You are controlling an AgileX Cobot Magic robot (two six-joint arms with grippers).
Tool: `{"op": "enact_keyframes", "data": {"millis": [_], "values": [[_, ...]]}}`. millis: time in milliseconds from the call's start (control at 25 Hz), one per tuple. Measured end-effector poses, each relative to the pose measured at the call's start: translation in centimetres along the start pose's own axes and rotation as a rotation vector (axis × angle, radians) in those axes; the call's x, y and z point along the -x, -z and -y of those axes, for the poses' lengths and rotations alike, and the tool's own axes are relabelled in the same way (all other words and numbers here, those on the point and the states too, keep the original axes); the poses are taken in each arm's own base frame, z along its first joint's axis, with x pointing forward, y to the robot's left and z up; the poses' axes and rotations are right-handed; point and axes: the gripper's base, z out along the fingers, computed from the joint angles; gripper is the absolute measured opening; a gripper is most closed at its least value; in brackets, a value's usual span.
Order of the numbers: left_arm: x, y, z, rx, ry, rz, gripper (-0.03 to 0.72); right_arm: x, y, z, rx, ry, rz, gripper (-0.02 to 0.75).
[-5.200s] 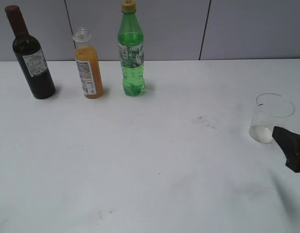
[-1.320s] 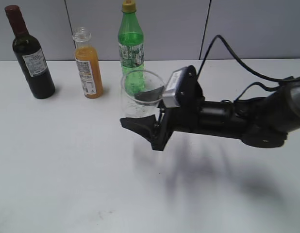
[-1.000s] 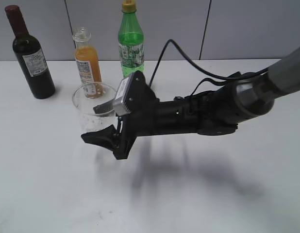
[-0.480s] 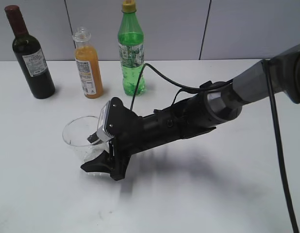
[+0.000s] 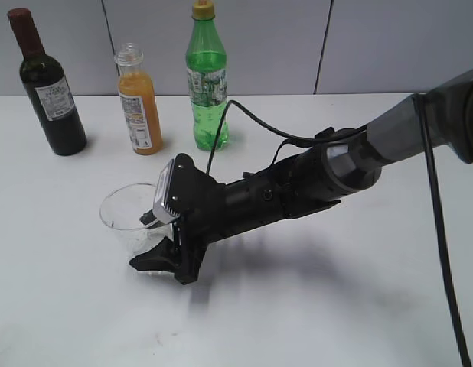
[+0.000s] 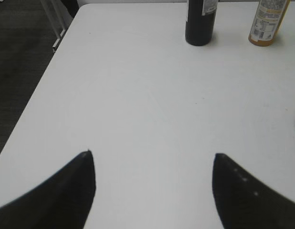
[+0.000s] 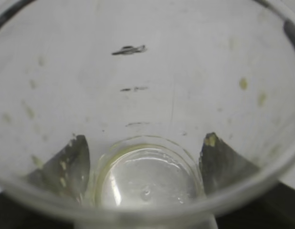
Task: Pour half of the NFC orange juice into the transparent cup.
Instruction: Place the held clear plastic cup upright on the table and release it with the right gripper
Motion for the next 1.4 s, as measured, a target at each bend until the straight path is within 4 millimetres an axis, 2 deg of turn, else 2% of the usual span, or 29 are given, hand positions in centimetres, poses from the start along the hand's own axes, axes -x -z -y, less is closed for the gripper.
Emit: {"op": "enact_keyframes", "data": {"millis": [280, 640, 800, 1120, 1280, 1400], "values": [[0.0, 0.0, 0.0, 0.000, 0.000, 0.000, 0.590, -0.4, 0.0, 0.4, -0.036, -0.030, -0.053, 0.615], [0.0, 0.0, 0.0, 0.000, 0.000, 0.000, 0.590, 0.3, 1.3, -0.1, 0.033, -0.067, -0.208, 0.624], [0.0, 0.0, 0.0, 0.000, 0.000, 0.000, 0.590, 1.2, 2.3, -0.1, 0.038, -0.065, -0.274, 0.624], [0.0, 0.0, 0.0, 0.000, 0.000, 0.000, 0.590, 3.5, 4.2, 0.8, -0.047, -0.127, -0.262, 0.622], [0.0, 0.0, 0.0, 0.000, 0.000, 0.000, 0.590, 2.8, 5.8, 0.4, -0.067, -0.195, -0.276, 0.612], [0.0, 0.0, 0.0, 0.000, 0.000, 0.000, 0.590, 2.0, 7.7, 0.0, -0.105, -0.231, -0.305, 0.605]]}}
